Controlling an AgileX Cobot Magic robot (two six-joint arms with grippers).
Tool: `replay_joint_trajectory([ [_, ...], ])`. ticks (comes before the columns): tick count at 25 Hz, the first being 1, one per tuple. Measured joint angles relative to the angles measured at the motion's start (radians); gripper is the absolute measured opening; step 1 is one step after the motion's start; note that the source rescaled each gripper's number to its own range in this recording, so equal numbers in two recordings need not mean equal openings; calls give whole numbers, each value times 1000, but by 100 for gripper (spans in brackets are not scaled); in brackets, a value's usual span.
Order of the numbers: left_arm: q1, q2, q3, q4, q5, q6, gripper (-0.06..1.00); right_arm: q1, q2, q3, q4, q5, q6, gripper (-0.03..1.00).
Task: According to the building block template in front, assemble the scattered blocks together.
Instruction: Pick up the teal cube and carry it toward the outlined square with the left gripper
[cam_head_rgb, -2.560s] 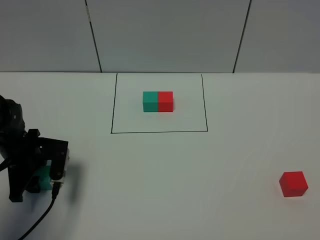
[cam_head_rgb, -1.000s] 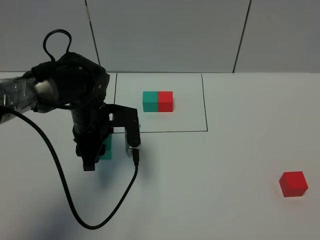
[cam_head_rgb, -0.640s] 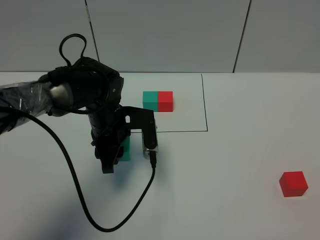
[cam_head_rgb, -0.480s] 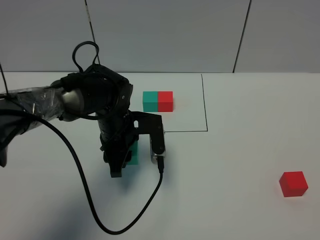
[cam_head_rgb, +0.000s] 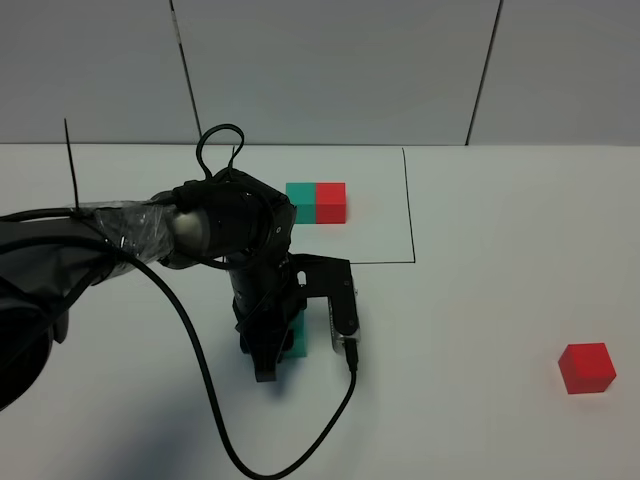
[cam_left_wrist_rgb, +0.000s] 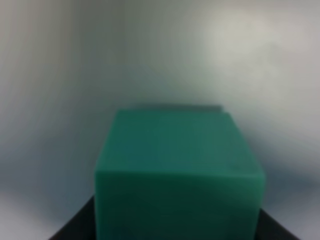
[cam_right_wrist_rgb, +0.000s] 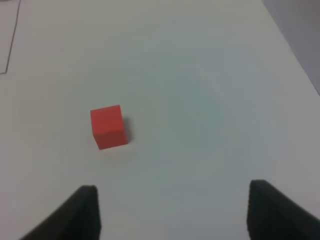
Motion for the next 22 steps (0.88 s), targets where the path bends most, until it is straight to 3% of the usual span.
replay_joint_trajectory([
  [22, 0, 11, -9, -13, -8, 32, 0, 0, 0, 0, 0, 0, 0, 58],
])
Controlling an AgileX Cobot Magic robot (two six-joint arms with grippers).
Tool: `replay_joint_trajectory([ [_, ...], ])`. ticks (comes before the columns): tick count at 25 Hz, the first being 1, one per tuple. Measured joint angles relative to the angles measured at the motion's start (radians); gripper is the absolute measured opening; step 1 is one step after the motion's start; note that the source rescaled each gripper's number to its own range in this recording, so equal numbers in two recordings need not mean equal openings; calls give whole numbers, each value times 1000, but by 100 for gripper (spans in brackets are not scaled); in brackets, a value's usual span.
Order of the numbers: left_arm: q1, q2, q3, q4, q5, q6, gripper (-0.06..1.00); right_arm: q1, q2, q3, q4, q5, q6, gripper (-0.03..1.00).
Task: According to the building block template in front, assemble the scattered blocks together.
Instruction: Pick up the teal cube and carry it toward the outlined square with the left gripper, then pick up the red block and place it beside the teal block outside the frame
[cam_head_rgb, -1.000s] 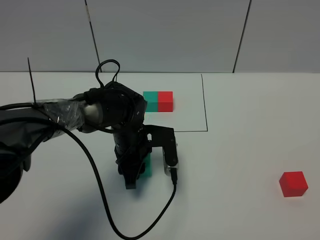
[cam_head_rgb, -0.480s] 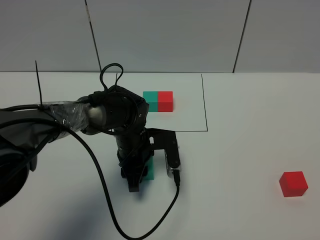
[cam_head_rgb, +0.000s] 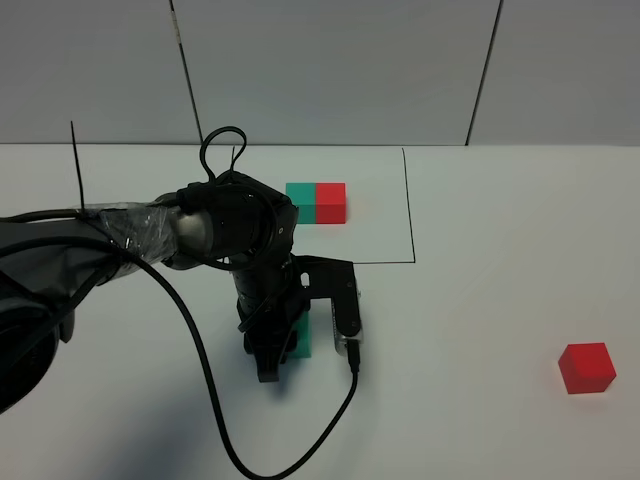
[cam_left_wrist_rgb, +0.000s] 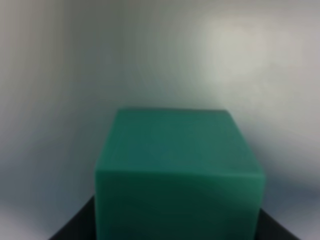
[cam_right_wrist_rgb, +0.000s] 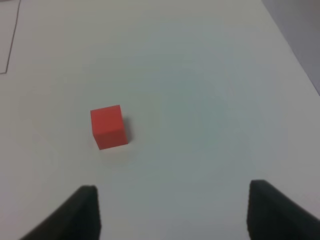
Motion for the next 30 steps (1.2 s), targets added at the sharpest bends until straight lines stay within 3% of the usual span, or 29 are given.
replay_joint_trajectory([
  [4, 0, 0, 0, -2, 15, 27, 0, 0, 0, 0, 0, 0, 0, 58],
  [6, 0, 0, 0, -2, 17, 32, 8, 0, 0, 0, 0, 0, 0, 58],
  [12, 0, 0, 0, -2, 16, 32, 74, 0, 0, 0, 0, 0, 0, 58],
  [15, 0, 0, 0, -2, 13, 26, 95, 0, 0, 0, 0, 0, 0, 58],
  [17, 0, 0, 0, -2, 13, 24, 99, 0, 0, 0, 0, 0, 0, 58],
  [30, 0, -115, 0, -2, 23, -146, 100, 0, 0, 0, 0, 0, 0, 58],
])
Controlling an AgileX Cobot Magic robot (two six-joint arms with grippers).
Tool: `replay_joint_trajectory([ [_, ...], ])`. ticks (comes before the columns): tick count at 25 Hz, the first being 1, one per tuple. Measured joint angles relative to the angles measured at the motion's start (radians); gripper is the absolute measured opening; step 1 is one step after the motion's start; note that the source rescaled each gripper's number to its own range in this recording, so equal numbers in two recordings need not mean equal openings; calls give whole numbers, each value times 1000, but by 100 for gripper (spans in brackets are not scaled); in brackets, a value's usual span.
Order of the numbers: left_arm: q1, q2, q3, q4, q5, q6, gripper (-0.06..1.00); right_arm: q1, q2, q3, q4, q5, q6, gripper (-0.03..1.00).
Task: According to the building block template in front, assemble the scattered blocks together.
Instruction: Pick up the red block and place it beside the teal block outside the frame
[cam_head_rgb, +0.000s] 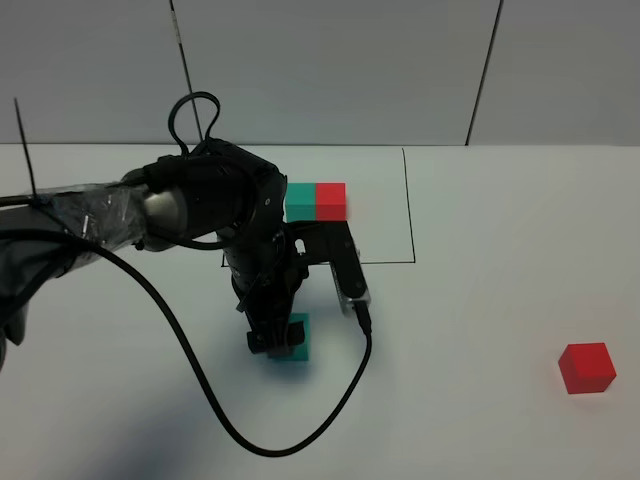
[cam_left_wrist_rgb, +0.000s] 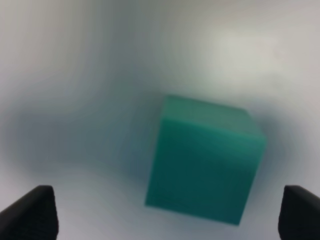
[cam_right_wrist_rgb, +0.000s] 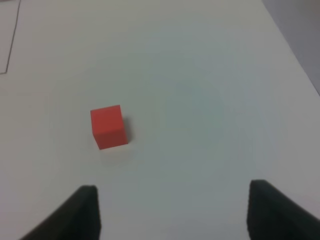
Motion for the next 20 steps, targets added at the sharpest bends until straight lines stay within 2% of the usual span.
replay_joint_trajectory([
  [5, 0, -70, 0, 0, 41, -92, 100, 0, 0, 0, 0, 0, 0, 58],
  [12, 7, -139, 0, 0, 45, -313, 100, 0, 0, 0, 0, 0, 0, 58],
  [20, 104, -168, 0, 0, 38, -536, 100, 0, 0, 0, 0, 0, 0, 58],
])
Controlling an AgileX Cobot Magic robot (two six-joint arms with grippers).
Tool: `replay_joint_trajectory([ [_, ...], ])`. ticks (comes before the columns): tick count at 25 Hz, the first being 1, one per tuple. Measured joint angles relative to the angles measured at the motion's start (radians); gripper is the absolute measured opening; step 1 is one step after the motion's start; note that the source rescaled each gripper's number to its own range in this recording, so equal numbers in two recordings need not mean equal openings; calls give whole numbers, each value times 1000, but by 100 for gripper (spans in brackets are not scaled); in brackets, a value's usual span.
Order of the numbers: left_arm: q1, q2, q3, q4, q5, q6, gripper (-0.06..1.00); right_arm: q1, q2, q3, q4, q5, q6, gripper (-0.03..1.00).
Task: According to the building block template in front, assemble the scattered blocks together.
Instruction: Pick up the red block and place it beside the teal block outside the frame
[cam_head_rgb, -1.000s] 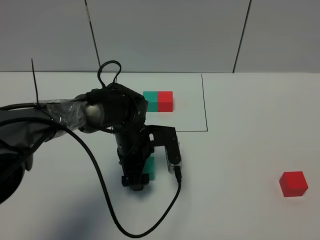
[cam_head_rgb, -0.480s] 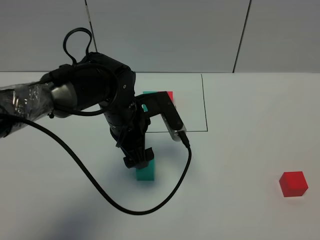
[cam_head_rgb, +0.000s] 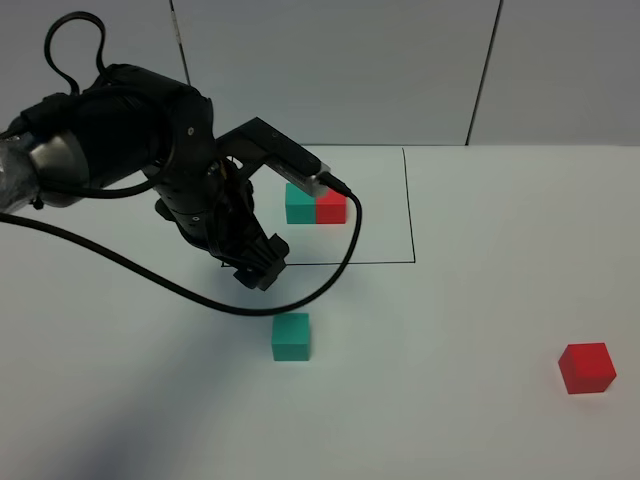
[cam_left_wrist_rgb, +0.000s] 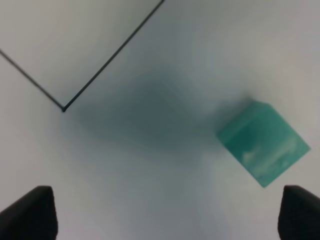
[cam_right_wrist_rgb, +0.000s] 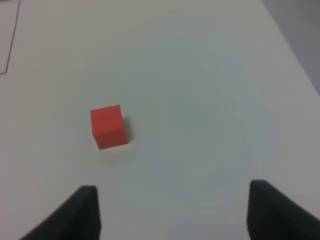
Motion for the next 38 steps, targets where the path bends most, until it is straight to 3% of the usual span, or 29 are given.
replay_joint_trajectory([
  [19, 100, -85, 20, 6, 97, -55, 97, 0, 0, 0, 0, 0, 0, 58],
  [26, 99, -284, 228, 53, 49, -74, 97, 0, 0, 0, 0, 0, 0, 58],
  [38, 99, -661, 663, 151, -34, -202, 97, 0, 0, 0, 0, 0, 0, 58],
])
